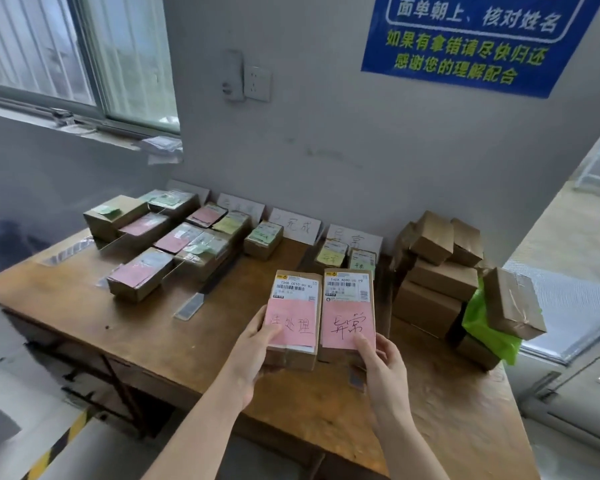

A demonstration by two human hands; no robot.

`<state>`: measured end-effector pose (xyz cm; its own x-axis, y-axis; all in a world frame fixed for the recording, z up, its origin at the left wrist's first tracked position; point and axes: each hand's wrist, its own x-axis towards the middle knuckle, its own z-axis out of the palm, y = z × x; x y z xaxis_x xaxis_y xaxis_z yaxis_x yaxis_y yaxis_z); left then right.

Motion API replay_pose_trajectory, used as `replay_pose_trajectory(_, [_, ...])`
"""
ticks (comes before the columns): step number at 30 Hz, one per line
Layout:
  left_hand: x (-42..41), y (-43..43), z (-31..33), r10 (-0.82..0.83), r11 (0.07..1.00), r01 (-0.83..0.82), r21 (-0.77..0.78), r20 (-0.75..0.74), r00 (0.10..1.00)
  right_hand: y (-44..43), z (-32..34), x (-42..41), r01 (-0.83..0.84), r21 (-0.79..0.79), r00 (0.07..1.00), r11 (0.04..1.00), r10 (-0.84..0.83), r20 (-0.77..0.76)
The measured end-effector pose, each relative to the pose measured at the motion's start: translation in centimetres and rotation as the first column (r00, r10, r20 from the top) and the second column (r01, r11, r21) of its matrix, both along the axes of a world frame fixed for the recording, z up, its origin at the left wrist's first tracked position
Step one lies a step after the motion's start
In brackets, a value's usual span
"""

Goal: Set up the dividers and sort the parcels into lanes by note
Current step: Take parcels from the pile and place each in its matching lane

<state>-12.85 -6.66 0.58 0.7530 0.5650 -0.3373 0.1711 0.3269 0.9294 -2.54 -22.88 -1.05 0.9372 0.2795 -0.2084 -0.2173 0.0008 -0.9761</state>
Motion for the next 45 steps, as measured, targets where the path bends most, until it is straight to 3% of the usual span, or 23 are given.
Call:
replay_pose_trajectory(15, [3.6,11.5,-2.4,0.012,0.997,-0.014,-0.081,-0.032,0.999,11.4,-4.7,4.8,0.163,-0.169,0.978,0.972,-0.182,-0.103])
replay_pose_trajectory(24, [9.6,16.1,-4.3,0.02,0.997,-0.026,-0.075,-0.081,0.996,15.1,-9.0,11.5,0.094,-0.286,0.964,0.954,-0.159,-0.214])
replay_pose_trajectory(30, [12.5,17.7,-5.6,0.044,0.992,-0.057,-0.111,-0.116,0.992,16.6,-11.2,14.9,0.102,-0.271,0.927,0.957,-0.19,-0.323])
replay_pose_trajectory(45, [13.4,19.9,-6.1,0.014,0.986,-0.034,-0.163,-0.117,0.993,18.2,-12.0,16.6,0.096,-0.604,0.967,0.791,-0.217,-0.13])
